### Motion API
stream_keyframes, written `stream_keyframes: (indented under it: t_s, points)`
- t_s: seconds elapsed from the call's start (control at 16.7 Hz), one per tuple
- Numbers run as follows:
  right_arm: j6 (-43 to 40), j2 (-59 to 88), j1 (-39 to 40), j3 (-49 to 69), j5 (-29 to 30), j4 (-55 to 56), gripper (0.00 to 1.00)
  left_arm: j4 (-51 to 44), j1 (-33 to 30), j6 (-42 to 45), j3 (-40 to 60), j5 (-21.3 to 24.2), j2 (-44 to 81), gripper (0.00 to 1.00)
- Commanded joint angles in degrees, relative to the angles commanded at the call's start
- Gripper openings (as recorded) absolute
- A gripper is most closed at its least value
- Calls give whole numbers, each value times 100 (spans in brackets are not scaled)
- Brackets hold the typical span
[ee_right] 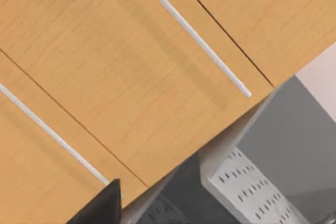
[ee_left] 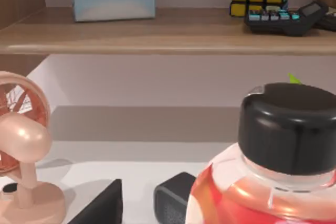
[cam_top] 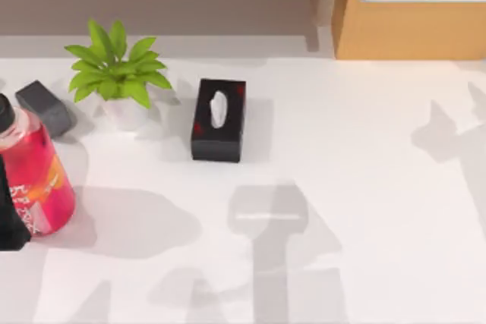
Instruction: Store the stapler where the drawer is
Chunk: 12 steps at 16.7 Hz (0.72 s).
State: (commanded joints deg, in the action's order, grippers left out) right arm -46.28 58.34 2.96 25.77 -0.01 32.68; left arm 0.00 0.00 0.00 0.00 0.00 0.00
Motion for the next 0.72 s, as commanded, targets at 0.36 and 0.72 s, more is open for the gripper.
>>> stream_keyframes:
  t_s: [0.36,0.72]
  points:
    - [-2203,3197,252,1346,336,1851,100,0,0,0,0,0,0,100]
    - [-3709,5586,500,2331,827,3268,100,0,0,0,0,0,0,100]
